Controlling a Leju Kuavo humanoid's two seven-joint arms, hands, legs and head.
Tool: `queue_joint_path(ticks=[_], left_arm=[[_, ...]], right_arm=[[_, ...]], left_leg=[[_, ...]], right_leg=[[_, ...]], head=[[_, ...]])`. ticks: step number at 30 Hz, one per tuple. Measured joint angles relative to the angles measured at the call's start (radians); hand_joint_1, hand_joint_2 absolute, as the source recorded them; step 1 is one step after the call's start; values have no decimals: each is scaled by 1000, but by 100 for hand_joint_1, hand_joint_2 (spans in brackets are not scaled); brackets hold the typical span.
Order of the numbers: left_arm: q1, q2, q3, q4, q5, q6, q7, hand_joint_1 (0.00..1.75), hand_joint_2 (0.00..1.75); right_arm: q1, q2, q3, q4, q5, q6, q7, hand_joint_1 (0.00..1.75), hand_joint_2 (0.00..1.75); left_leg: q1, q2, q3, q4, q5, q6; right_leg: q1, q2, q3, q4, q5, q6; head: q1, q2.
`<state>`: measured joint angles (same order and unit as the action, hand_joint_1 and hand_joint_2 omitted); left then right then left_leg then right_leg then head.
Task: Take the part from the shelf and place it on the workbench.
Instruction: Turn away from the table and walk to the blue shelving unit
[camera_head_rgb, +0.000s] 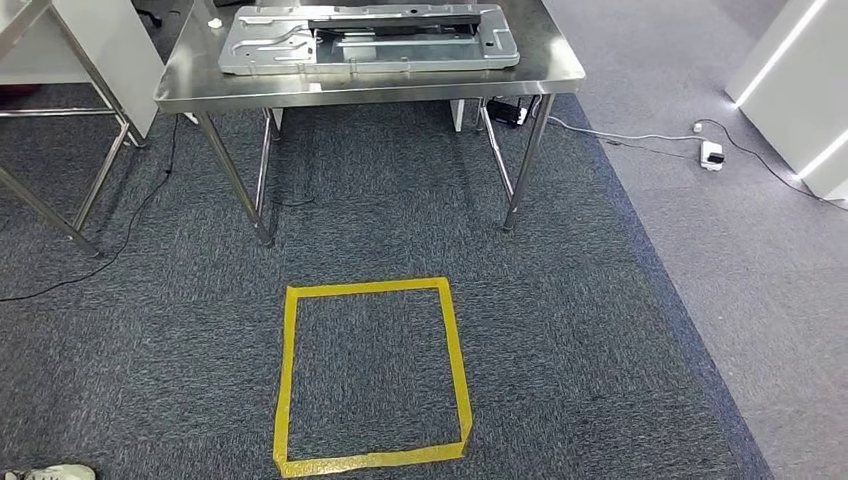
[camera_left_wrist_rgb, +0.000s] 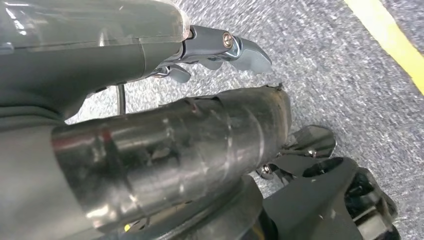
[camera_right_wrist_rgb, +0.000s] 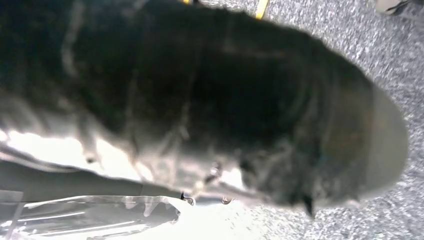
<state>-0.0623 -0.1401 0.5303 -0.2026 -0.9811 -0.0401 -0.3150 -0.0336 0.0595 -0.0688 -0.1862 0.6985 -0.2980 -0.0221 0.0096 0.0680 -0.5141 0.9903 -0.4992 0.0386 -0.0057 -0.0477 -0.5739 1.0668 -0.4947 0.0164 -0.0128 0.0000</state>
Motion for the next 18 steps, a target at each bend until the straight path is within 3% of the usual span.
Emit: queue_joint_path(ticks=[2,4,6,8,10,11,12,13,15,16,18], left_arm=[[1,0,0,0,0,0,-2,0,0],[-2,0,0,0,0,0,-4,0,0],[-3,0,0,0,0,0,-7,0,0],[0,0,0,0,0,1,-9,0,0],[4,0,0,0,0,1,-10,0,0],[6,0,0,0,0,1,-10,0,0],[6,1,0,0,0,1,-10,0,0],[6,1,0,0,0,2,-10,0,0],[7,1,0,0,0,2,-10,0,0],[8,2,0,1,0,3,-10,0,0],[8,2,0,1,-1,3,-11,0,0]], right_arm=[[-2,0,0,0,4,0,0,0,0],[-2,0,0,0,7,-1,0,0,0],[-2,2,-1,0,8,-3,0,0,0],[-3,3,-1,0,8,-5,0,0,0],[-3,4,-1,0,8,-5,0,0,0],[-3,5,-1,0,9,-5,0,0,0],[-2,5,-1,0,9,-4,0,0,0],[-2,5,-1,0,9,-2,0,0,0],[-2,6,-1,0,9,0,0,0,0],[-4,6,-1,0,9,1,0,0,0],[-5,7,-1,0,9,1,1,0,0]], left_leg=[[-4,16,4,2,-5,-10],[-6,29,6,2,-9,-21],[-4,-2,-2,30,-33,-32],[0,-49,-43,128,-94,-39],[2,-61,-105,260,-154,-42],[2,-61,-125,298,-161,-43],[2,-61,-127,297,-146,-42],[3,-63,-110,253,-112,-41],[3,-86,-48,113,-38,-36],[4,-99,-25,58,-17,-33],[2,-111,-9,17,-10,-26]], right_leg=[[9,-22,25,-58,12,-11],[8,-4,22,-63,16,-20],[1,11,24,-70,21,-33],[-1,22,24,-73,25,-43],[0,36,21,-72,25,-46],[1,44,20,-71,25,-46],[1,52,20,-69,25,-46],[1,61,21,-67,24,-45],[1,81,21,-61,21,-39],[2,90,19,-57,20,-34],[3,104,13,-54,21,-23]], head=[[0,0],[-1,0],[-1,0],[-1,0],[-1,0],[-1,0],[-1,0],[-1,0],[-1,0],[-1,0],[0,0]])
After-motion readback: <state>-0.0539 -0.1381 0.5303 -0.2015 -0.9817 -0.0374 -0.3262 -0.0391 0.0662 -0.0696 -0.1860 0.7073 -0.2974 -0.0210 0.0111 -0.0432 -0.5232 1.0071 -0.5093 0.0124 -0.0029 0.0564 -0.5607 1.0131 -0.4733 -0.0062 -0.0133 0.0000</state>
